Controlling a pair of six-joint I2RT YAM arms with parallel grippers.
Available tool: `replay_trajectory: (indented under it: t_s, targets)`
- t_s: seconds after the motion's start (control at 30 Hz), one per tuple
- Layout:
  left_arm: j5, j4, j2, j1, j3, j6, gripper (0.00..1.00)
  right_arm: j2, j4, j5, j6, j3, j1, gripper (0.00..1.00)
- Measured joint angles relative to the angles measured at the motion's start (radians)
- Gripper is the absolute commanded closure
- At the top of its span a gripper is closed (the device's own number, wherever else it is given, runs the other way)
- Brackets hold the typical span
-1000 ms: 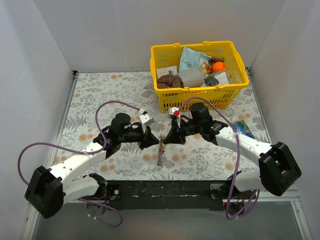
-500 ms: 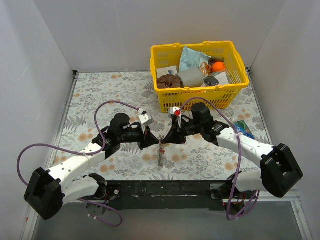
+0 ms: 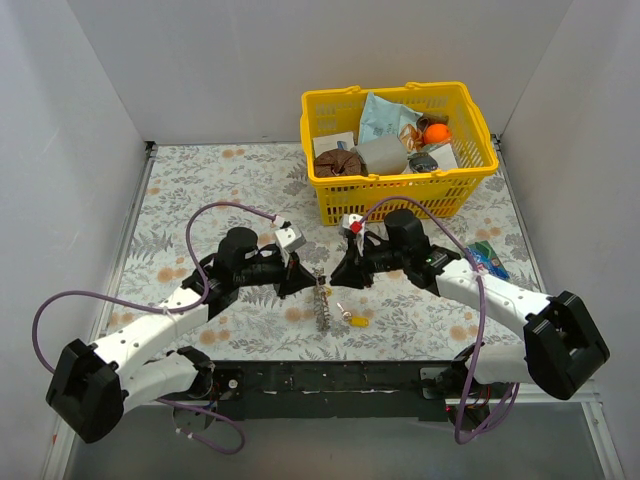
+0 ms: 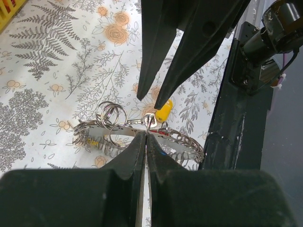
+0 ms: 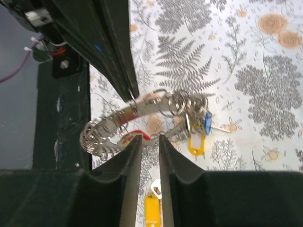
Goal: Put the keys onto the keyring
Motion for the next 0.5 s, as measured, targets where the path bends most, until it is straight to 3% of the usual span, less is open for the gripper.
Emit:
replay_trajectory:
  t_s: [0.17,0.33,0.4,0.5]
  targets:
    - [-0.030,-0.030,-0.023,0.000,0.000,0.006,1.00,-0.008,-0.035,0.104,0.022,-0.032,0.000,0.56]
    - [-0.061,-0.076,-0.036,0.000,0.000,0.026,1.00,-0.021,-0.128,0.251,0.053,-0.044,0.001,0.51]
    - [-0.074,-0.096,-0.037,0.000,0.000,0.039,1.00,-0.021,-0.169,0.298,0.064,-0.044,0.008,0.42]
    - [-0.088,-0.120,-0.042,0.000,0.004,0.056,1.00,-0.019,-0.230,0.391,0.078,-0.044,0.053,0.39]
